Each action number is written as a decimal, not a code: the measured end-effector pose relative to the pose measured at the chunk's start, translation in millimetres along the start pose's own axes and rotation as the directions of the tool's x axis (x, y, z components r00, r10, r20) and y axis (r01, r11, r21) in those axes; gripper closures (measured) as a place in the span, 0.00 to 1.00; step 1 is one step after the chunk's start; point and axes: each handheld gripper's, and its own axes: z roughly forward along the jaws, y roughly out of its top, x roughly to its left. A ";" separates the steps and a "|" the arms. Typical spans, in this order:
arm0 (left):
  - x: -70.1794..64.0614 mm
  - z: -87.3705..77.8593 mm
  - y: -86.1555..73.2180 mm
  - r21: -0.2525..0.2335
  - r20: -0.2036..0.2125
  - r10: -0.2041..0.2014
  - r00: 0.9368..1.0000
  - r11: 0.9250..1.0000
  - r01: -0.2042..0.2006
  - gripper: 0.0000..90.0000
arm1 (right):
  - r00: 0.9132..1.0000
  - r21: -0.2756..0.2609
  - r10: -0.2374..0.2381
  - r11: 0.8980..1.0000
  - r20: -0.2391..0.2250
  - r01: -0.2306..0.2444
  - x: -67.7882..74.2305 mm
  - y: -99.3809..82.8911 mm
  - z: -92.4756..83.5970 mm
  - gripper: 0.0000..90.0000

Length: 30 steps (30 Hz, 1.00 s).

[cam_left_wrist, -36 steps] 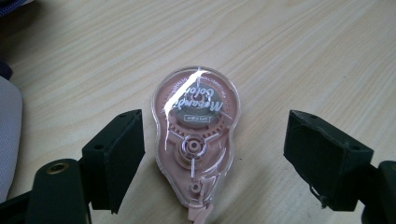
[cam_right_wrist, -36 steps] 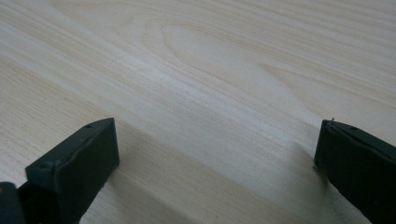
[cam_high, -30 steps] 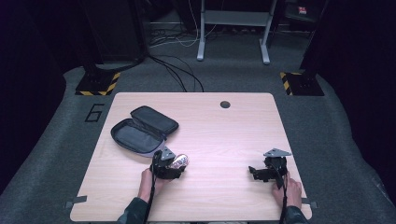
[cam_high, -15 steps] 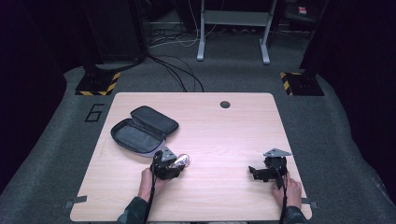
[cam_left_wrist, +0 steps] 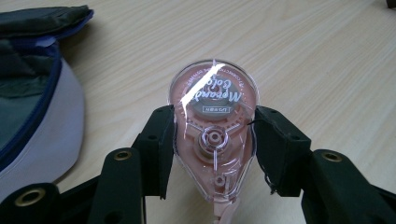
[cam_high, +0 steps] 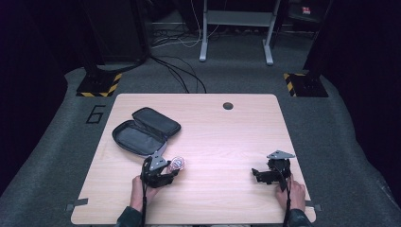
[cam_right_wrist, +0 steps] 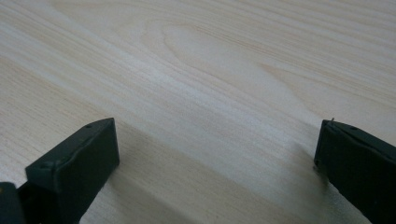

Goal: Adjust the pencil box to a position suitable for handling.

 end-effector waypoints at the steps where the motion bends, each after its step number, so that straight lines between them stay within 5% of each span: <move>1: 0.0 0.0 0.0 0.000 0.000 0.000 1.000 1.000 0.000 0.56 | 1.000 0.000 0.000 1.000 0.000 0.000 0.0 0.0 0.0 0.00; 10: 11.6 -36.7 -29.0 0.004 -0.060 -0.056 0.997 0.998 0.056 0.56 | 1.000 -0.002 0.000 1.000 0.001 0.000 -0.1 0.0 0.1 0.00; 19: 21.4 -59.3 -57.1 0.016 -0.120 -0.126 0.985 0.991 0.129 0.56 | 1.000 -0.002 -0.001 1.000 0.001 0.001 0.0 0.1 0.2 0.00; 30: 23.1 -65.1 -77.5 0.035 -0.157 -0.160 0.975 0.985 0.168 0.56 | 1.000 -0.002 -0.001 1.000 0.001 0.001 0.1 0.1 0.2 0.00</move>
